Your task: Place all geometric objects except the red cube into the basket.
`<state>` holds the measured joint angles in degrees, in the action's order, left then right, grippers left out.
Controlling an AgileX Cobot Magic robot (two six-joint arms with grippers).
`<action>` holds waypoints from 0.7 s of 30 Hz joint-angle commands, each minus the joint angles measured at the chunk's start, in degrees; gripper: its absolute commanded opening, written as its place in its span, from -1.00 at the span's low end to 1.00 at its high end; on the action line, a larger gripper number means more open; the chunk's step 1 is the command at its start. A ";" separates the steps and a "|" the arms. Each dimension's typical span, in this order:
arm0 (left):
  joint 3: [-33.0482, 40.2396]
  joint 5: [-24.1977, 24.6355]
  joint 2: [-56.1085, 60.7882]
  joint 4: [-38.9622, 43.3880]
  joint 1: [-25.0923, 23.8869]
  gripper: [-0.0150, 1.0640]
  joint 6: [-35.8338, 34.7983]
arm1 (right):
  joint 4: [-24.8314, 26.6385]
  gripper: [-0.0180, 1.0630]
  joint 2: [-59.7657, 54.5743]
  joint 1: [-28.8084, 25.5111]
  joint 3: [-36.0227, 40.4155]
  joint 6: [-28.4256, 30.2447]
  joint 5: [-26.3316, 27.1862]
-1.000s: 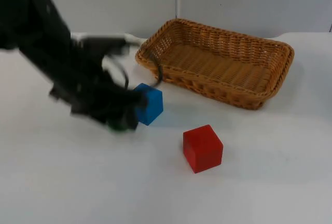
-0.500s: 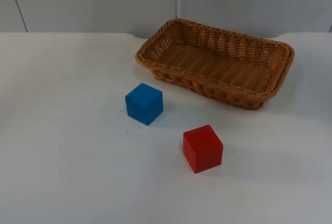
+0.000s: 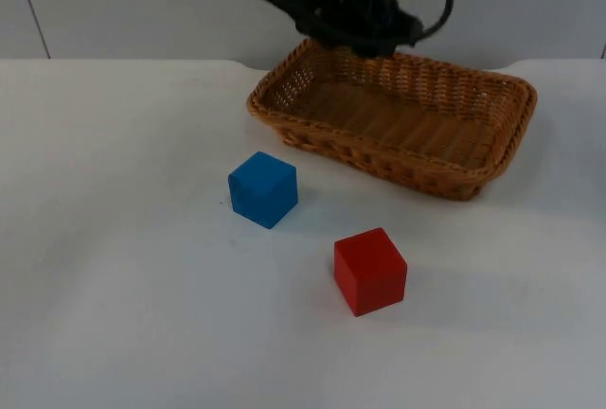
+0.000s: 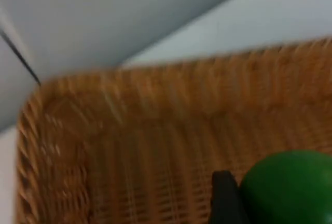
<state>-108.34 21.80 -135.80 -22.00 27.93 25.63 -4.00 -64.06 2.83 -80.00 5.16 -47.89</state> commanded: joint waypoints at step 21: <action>-1.43 -3.38 -4.52 0.49 2.41 0.96 -0.36 | -1.05 0.93 0.29 -0.33 -0.43 0.43 1.02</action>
<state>-108.99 17.52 -142.08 -22.12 30.16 25.35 -4.53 -64.06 2.83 -80.00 5.16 -47.77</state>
